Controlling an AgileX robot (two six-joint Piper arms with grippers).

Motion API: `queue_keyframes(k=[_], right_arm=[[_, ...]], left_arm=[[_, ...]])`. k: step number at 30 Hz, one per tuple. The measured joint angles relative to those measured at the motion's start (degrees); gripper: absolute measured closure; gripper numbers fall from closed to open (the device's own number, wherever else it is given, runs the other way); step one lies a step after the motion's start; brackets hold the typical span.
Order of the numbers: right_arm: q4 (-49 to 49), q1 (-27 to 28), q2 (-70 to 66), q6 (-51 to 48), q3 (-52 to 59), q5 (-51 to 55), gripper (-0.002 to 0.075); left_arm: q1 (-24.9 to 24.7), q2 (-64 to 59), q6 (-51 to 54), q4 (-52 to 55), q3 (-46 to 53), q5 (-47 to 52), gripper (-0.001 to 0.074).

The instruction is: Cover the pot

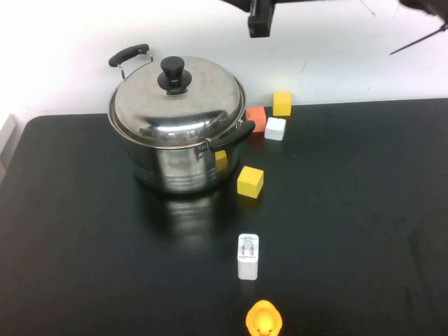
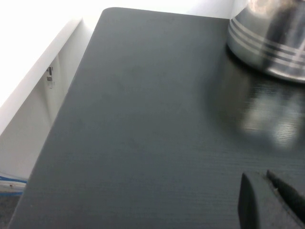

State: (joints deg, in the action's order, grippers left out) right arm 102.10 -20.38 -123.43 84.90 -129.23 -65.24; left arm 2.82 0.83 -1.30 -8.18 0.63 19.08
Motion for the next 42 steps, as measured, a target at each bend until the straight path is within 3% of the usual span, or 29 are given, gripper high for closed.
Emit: queue_keyframes(k=[13, 21, 26, 34, 42], right_arm=[[1.1, 0.0, 9.5, 0.1, 1.8, -6.0, 0.0713], [1.3, 0.6, 20.9, -3.0, 22.8, -4.5, 0.0713], [1.3, 0.6, 37.1, -9.6, 46.5, 11.1, 0.0713], [0.6, 0.6, 65.3, -10.6, 78.1, 36.1, 0.0714], [-0.6, 0.6, 94.4, -7.3, 98.7, 51.1, 0.0714]], left_arm=[[0.0, 0.0, 0.0, 0.0, 0.0, 0.0, 0.0738], [0.0, 0.0, 0.0, 0.0, 0.0, 0.0, 0.0737], [0.0, 0.0, 0.0, 0.0, 0.0, 0.0, 0.0737], [0.0, 0.0, 0.0, 0.0, 0.0, 0.0, 0.0737], [0.0, 0.0, 0.0, 0.0, 0.0, 0.0, 0.0737]])
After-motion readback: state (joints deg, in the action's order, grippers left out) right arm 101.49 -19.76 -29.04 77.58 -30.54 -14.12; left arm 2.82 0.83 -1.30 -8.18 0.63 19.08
